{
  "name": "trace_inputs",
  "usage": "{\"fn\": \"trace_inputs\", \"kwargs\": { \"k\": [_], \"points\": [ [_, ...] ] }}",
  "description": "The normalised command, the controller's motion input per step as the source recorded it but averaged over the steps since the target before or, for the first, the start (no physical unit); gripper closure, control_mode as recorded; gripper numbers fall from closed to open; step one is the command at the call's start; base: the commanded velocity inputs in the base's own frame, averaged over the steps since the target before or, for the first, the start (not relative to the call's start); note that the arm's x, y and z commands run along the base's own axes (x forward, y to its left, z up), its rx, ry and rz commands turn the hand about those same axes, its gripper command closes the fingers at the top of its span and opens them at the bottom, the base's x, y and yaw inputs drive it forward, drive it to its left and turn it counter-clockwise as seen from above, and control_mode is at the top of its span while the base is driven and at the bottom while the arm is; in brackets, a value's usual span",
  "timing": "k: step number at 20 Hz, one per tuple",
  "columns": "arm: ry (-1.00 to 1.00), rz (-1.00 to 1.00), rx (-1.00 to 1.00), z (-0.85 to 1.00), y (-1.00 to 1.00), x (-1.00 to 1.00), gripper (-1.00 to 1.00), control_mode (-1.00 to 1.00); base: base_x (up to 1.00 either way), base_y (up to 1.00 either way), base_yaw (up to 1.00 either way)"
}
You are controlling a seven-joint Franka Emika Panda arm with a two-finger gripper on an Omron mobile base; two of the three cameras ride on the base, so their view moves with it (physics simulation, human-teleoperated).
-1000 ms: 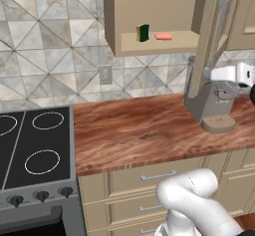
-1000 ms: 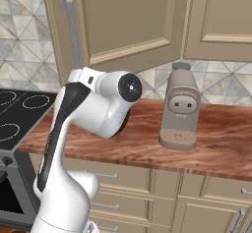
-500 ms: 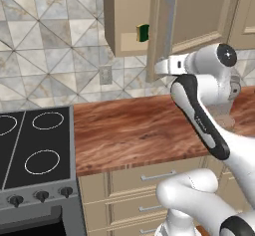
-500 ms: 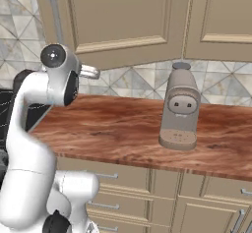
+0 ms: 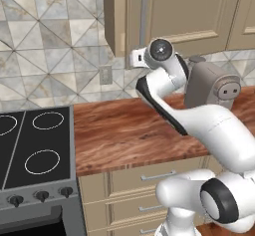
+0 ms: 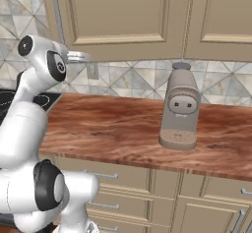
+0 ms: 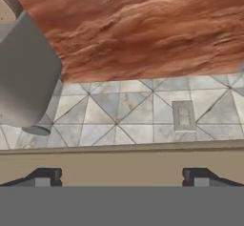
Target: Pick up the bar soap and sponge from the sink, and place them back in the cabinet, and close the cabinet door.
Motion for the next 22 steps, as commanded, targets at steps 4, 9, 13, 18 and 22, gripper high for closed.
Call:
{"fn": "trace_inputs", "kwargs": {
  "k": [4,9,13,18,22],
  "points": [
    [-0.13,-0.18,-0.16,-0.22,0.0,0.94,-1.0,-1.0,0.0,0.0,0.0],
    [-0.12,-0.11,-0.05,-0.13,-0.09,0.46,-1.0,-1.0,0.0,0.0,0.0],
    [-0.08,-0.08,0.0,0.01,-0.21,-0.01,-1.0,-1.0,0.0,0.0,0.0],
    [0.0,-0.12,0.0,0.17,-0.09,0.0,-1.0,-1.0,0.0,0.0,0.0],
    [0.02,-0.16,0.0,0.41,0.0,0.19,-1.0,-1.0,0.0,0.0,0.0]
  ]
}}
